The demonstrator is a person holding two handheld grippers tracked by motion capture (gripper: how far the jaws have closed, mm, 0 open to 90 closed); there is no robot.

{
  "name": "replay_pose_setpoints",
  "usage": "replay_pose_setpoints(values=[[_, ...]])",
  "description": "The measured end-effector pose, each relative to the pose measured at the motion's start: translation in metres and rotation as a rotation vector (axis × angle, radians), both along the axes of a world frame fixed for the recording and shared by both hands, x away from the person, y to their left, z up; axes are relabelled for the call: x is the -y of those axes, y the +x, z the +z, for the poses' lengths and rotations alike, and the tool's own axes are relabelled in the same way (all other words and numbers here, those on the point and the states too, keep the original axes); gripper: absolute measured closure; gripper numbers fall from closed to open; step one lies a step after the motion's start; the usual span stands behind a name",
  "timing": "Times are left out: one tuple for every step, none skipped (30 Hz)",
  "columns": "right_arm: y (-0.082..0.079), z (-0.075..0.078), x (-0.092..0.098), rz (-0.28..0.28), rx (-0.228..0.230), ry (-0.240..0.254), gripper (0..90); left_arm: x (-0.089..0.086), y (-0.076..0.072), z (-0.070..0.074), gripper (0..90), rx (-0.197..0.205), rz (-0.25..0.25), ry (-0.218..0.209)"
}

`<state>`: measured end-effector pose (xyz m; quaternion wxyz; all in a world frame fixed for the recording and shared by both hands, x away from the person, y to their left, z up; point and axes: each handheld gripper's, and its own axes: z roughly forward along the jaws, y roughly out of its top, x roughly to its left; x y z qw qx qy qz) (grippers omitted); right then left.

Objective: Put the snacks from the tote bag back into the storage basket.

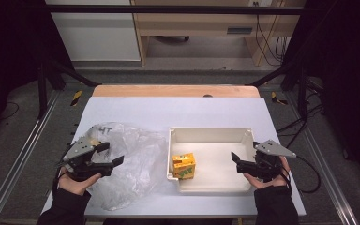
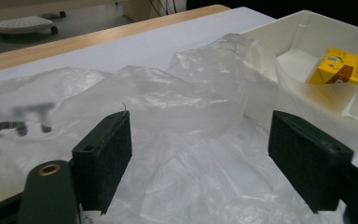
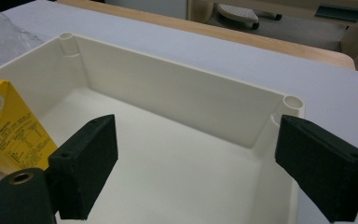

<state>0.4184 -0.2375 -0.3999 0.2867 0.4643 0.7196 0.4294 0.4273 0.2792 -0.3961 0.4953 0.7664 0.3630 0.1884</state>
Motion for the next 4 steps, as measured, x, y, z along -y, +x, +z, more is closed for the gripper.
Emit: replay_pose_setpoints(values=[[0.0000, 0.0003, 0.0007, 0.000, 0.003, 0.001, 13.3, -0.0032, -0.0001, 0.0000, 20.4, 0.003, 0.007, -0.004], [0.0000, 0.0003, 0.0007, 0.000, 0.003, 0.001, 13.3, -0.0032, -0.0001, 0.0000, 20.3, 0.003, 0.007, -0.004], [-0.0002, 0.0006, 0.0014, -0.003, 0.003, 0.002, 13.3, -0.0055, -0.0003, 0.0003, 20.3, 0.005, 0.014, -0.014], [-0.0005, 0.0011, 0.0020, -0.004, 0.004, 0.002, 13.2, -0.0079, -0.0004, 0.0012, 20.2, 0.010, 0.023, -0.017]])
